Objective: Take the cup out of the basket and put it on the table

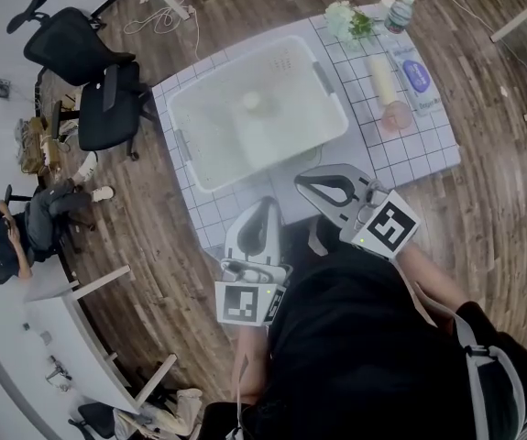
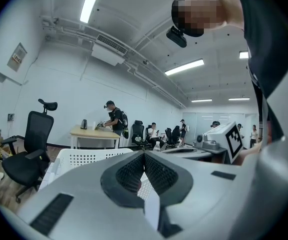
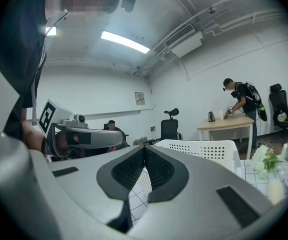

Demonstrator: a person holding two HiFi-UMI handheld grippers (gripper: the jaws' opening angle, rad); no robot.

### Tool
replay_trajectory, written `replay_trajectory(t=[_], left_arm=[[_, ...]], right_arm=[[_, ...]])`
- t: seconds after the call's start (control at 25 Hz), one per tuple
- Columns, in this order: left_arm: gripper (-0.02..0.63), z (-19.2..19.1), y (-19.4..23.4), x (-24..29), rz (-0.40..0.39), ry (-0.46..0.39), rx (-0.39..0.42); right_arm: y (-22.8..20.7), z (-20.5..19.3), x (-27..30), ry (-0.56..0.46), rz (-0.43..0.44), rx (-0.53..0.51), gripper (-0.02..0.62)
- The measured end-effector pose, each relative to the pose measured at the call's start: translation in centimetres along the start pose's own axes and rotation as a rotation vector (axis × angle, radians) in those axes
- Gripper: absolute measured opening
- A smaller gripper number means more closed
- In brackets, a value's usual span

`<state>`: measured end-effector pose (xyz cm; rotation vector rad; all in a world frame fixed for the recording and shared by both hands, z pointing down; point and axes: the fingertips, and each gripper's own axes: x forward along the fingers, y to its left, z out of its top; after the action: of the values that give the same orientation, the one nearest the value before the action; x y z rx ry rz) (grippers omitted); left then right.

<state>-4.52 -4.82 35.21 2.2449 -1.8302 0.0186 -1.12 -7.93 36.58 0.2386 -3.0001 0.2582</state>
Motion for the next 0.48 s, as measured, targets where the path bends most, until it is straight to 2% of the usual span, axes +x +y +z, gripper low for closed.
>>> replay_trajectory(t=[0.48], left_arm=[[0.009, 0.1, 3.5, 0.5, -0.097, -0.011, 0.000]], right_arm=[[-1.0, -0.7, 3.1, 0.056, -0.097, -0.011, 0.015]])
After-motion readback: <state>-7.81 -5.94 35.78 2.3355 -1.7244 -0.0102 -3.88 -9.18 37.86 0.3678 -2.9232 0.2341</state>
